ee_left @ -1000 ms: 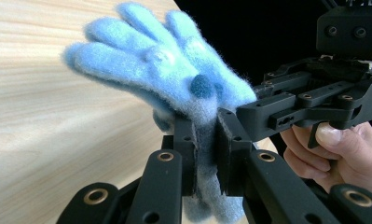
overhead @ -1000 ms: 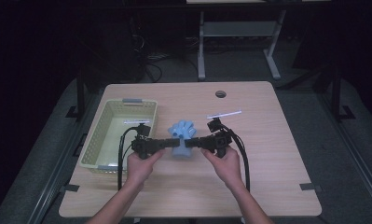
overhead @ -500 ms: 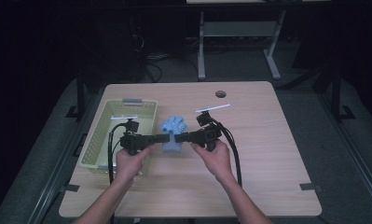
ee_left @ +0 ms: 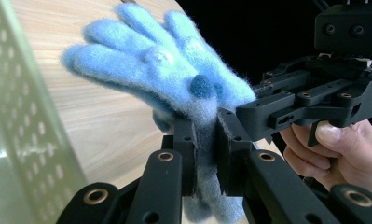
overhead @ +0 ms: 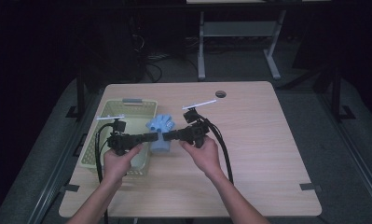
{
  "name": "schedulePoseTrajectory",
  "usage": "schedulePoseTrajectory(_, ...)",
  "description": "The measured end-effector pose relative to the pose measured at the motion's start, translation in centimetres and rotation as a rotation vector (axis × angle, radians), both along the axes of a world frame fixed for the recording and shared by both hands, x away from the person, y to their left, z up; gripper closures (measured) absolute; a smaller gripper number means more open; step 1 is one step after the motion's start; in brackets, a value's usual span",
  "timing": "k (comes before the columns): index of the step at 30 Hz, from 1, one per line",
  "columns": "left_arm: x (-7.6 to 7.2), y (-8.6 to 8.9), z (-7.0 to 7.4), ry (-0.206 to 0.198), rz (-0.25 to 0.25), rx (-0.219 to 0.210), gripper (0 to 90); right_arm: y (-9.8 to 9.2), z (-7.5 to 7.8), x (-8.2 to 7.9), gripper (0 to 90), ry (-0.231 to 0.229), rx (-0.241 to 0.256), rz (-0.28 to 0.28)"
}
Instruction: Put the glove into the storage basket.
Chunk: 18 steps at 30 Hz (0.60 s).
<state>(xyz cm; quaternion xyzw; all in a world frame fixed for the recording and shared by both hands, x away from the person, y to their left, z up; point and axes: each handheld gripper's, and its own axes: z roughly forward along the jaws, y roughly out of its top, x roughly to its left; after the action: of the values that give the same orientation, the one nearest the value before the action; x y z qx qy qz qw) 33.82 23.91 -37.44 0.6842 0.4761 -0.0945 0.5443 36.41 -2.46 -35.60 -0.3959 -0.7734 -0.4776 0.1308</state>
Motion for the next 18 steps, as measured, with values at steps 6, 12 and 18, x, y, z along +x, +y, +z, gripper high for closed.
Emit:
schedulePoseTrajectory(6,-0.3,1.1,0.2,-0.004,0.019,0.003,79.9,1.2,0.1,0.2,79.9,-0.001,0.012,0.012)
schedulePoseTrajectory(12,-0.5,2.4,0.4,0.000,0.038,0.008,79.9,2.5,0.1,0.5,79.9,0.005,0.017,0.031)
schedulePoseTrajectory(18,-0.7,3.8,0.4,0.002,0.054,0.013,79.9,4.1,-0.1,0.8,79.9,0.008,0.021,0.052)
